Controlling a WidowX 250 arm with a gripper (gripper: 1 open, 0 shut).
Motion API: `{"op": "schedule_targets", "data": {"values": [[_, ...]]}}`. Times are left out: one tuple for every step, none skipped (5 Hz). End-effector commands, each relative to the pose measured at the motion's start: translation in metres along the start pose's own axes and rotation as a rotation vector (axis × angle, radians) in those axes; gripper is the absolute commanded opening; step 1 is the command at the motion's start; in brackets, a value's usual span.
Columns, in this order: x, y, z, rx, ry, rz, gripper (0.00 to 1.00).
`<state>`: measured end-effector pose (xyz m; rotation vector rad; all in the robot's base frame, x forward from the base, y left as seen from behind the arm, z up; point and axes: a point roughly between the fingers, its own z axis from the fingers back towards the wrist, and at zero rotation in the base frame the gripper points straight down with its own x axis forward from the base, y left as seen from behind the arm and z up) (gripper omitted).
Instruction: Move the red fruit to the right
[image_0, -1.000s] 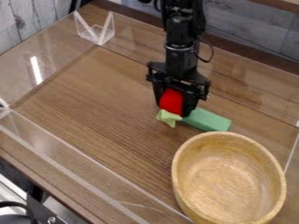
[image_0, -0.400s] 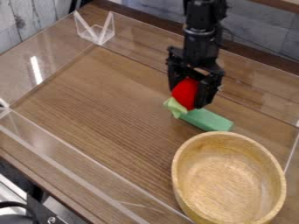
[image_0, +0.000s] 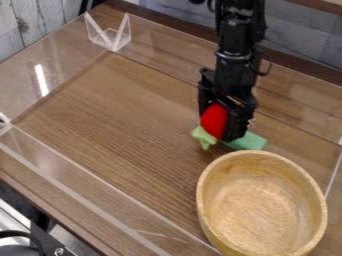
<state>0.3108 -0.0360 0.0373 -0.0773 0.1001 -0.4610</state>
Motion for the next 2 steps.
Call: {"op": "schedule_targets", "data": {"values": [[0.0036, -0.0075, 0.0020, 0.011, -0.038, -0.070, 1.00], [0.0097, -0.0153, 0.0097, 0.000, -0.048, -0.021, 1.00]]}}
